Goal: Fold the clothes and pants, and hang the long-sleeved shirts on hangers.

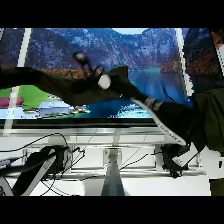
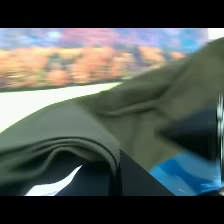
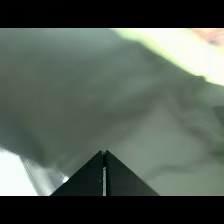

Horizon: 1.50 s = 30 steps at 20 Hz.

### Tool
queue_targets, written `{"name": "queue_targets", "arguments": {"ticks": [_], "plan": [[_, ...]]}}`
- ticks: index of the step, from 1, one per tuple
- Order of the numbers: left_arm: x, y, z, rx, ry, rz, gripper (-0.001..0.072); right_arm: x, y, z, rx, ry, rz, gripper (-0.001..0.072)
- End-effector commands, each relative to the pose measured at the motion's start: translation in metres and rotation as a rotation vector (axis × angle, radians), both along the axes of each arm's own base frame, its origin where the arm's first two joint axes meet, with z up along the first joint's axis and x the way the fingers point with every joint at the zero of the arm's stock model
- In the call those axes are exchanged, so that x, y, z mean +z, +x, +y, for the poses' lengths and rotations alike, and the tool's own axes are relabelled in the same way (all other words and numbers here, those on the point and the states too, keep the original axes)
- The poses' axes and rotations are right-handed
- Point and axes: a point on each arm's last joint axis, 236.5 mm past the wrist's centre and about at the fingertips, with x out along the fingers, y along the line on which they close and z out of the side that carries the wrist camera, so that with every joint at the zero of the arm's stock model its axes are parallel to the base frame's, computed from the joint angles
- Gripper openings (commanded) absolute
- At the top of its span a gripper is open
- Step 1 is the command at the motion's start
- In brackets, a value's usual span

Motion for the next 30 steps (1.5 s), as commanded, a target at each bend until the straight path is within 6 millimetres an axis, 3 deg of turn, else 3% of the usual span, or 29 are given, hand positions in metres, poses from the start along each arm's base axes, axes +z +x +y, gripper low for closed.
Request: {"name": "queue_targets", "arguments": {"ticks": [1,4,7,10,13,17,18,19,20,21,22,27,30], "plan": [[-0.006,0.028,-0.056,-0.062,-0.229,0.031,0.0011,0.014,0.062,-0.080,-0.120,-0.026,0.022,0.0007],[-0.023,0.063,-0.125,-0.109,-0.364,0.031,0.0011,0.022,0.097,-0.156,-0.214,-0.045,0.076,0.0008],[-0.058,0.079,-0.208,-0.149,-0.405,0.034,0.0011,0.025,0.113,-0.223,-0.285,-0.064,0.141,0.0008],[-0.091,0.075,-0.278,-0.156,-0.422,0.028,0.0011,0.021,0.119,-0.275,-0.339,-0.077,0.202,0.0008],[-0.102,0.078,-0.321,-0.146,-0.421,-0.030,0.0011,0.018,0.120,-0.305,-0.372,-0.083,0.243,0.0008],[-0.090,0.099,-0.349,-0.154,-0.441,-0.084,0.0027,0.017,0.120,-0.312,-0.380,-0.086,0.250,0.0008],[-0.093,0.101,-0.349,-0.152,-0.439,-0.082,0.0260,0.017,0.120,-0.311,-0.378,-0.087,0.249,0.0010],[-0.094,0.100,-0.350,-0.156,-0.438,-0.077,0.0675,0.016,0.121,-0.312,-0.379,-0.090,0.246,0.0054],[-0.094,0.099,-0.350,-0.156,-0.440,-0.074,0.0704,0.015,0.122,-0.315,-0.384,-0.106,0.236,0.0202],[-0.093,0.099,-0.350,-0.156,-0.441,-0.075,0.0704,0.011,0.126,-0.322,-0.394,-0.134,0.216,0.0421],[-0.092,0.099,-0.350,-0.156,-0.442,-0.076,0.0703,0.008,0.131,-0.330,-0.410,-0.169,0.188,0.0487],[-0.093,0.102,-0.345,-0.158,-0.426,-0.083,0.0702,-0.018,0.136,-0.370,-0.438,-0.327,0.160,0.0486],[-0.096,0.100,-0.344,-0.171,-0.424,-0.061,0.0702,-0.054,0.129,-0.399,-0.525,-0.333,0.319,0.0487]]}}
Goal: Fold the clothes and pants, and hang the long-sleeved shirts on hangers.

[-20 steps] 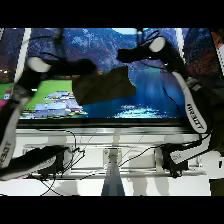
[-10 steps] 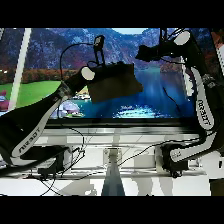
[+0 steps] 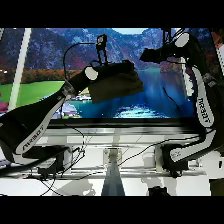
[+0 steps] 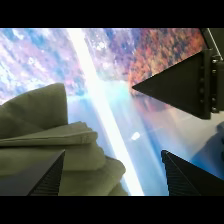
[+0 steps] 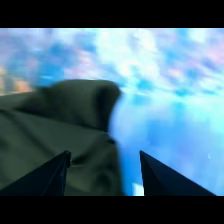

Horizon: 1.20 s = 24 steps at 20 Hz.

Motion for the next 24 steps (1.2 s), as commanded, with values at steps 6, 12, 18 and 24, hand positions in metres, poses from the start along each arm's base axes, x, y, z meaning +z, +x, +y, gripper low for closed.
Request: {"name": "queue_targets", "arguments": {"ticks": [6,12,18,24], "plan": [[-0.012,-0.013,0.002,-0.073,0.020,0.070,0.0701,-0.074,-0.052,-0.031,0.029,0.212,0.370,0.0487],[-0.012,-0.009,0.007,-0.062,0.019,0.070,0.0702,-0.107,-0.059,0.002,0.115,0.301,0.422,0.0485],[-0.015,-0.014,0.007,-0.085,0.023,0.093,0.0702,-0.119,-0.072,0.049,0.261,0.342,0.419,0.0480],[-0.016,-0.007,0.016,-0.072,0.026,0.097,0.0702,-0.124,-0.079,0.088,0.337,0.304,0.398,0.0058]]}}
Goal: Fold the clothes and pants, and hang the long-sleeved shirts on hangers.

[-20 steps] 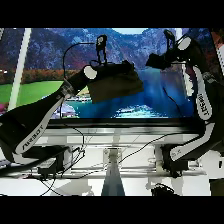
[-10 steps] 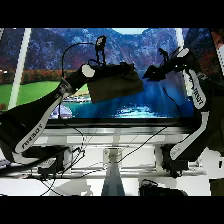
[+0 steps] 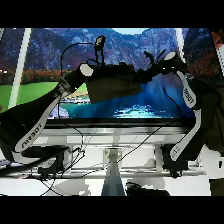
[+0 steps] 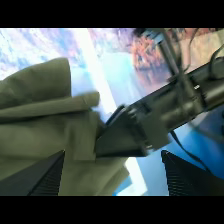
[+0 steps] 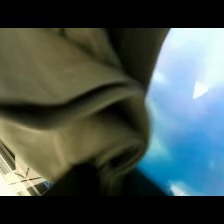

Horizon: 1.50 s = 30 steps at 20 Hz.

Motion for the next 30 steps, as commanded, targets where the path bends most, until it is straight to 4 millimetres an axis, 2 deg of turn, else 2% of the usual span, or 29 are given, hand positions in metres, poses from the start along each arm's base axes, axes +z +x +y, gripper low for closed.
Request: {"name": "queue_targets", "arguments": {"ticks": [1,4,6,9,11,13,15,16,19,22,24,27,30], "plan": [[-0.002,0.003,0.008,-0.005,0.019,-0.003,0.0701,0.001,0.006,0.022,0.023,-0.004,-0.059,0.0009],[0.006,0.005,0.037,-0.045,0.098,-0.035,0.0691,0.034,0.015,0.026,0.047,0.012,-0.123,0.0008],[0.026,0.002,0.058,-0.059,0.106,-0.044,0.0692,0.075,0.030,0.024,0.031,0.029,-0.216,0.0008],[0.067,-0.010,0.083,-0.101,0.136,-0.121,0.0690,0.155,0.052,0.009,-0.039,0.061,-0.379,0.0008],[0.094,-0.019,0.110,-0.133,0.257,-0.244,0.0691,0.210,0.058,-0.018,-0.130,0.054,-0.461,0.0008],[0.130,-0.031,0.137,-0.127,0.359,-0.365,0.0690,0.262,0.056,-0.057,-0.244,0.024,-0.531,0.0008],[0.174,-0.046,0.157,-0.095,0.408,-0.491,0.0691,0.304,0.047,-0.113,-0.383,-0.072,-0.600,0.0008],[0.196,-0.057,0.164,-0.078,0.414,-0.548,0.0691,0.319,0.040,-0.141,-0.452,-0.131,-0.623,0.0008],[0.251,-0.089,0.185,-0.028,0.423,-0.694,0.0691,0.353,0.003,-0.249,-0.735,-0.377,-0.647,0.0008],[0.287,-0.113,0.210,0.027,0.479,-0.813,0.0691,0.374,-0.059,-0.349,-0.959,-0.624,-0.630,0.0008],[0.302,-0.123,0.227,0.062,0.533,-0.872,0.0691,0.385,-0.108,-0.400,-1.090,-0.752,-0.591,0.0008],[0.311,-0.129,0.240,0.092,0.585,-0.913,0.0691,0.388,-0.179,-0.448,-1.261,-0.871,-0.482,0.0008],[0.310,-0.129,0.240,0.090,0.585,-0.911,0.0691,0.372,-0.239,-0.472,-1.383,-0.905,-0.310,0.0008]]}}
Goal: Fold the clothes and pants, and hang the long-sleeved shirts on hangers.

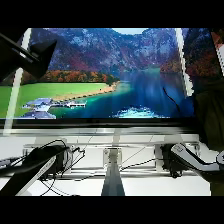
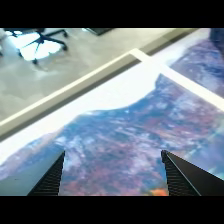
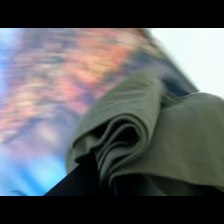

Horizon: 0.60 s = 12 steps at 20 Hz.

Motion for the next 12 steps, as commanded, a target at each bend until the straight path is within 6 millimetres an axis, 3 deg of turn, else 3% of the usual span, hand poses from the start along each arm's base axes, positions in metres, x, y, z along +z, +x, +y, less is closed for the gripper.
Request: {"name": "queue_targets", "arguments": {"ticks": [1,4,5,6,7,8,9,12], "plan": [[0.005,-0.003,0.009,0.024,0.025,-0.029,0.0690,-0.013,-0.081,-0.029,-0.223,0.057,0.095,0.0008],[0.005,-0.003,0.009,0.024,0.024,-0.029,0.0691,-0.015,-0.095,-0.037,-0.271,0.065,0.094,0.0009],[0.005,-0.003,0.009,0.024,0.024,-0.030,0.0691,-0.012,-0.093,-0.041,-0.276,0.049,0.075,0.0044],[0.005,-0.003,0.009,0.024,0.024,-0.030,0.0691,-0.009,-0.090,-0.043,-0.284,0.045,0.054,0.0182],[0.005,-0.003,0.009,0.024,0.024,-0.030,0.0691,-0.009,-0.087,-0.041,-0.290,0.059,0.036,0.0372],[0.005,-0.003,0.009,0.024,0.024,-0.030,0.0691,-0.008,-0.084,-0.040,-0.282,0.065,0.027,0.0487],[0.005,-0.003,0.009,0.024,0.024,-0.030,0.0691,-0.008,-0.082,-0.039,-0.277,0.068,0.021,0.0523],[0.005,-0.003,0.009,0.024,0.024,-0.030,0.0691,-0.004,-0.064,-0.029,-0.223,0.102,-0.042,0.0510]]}}
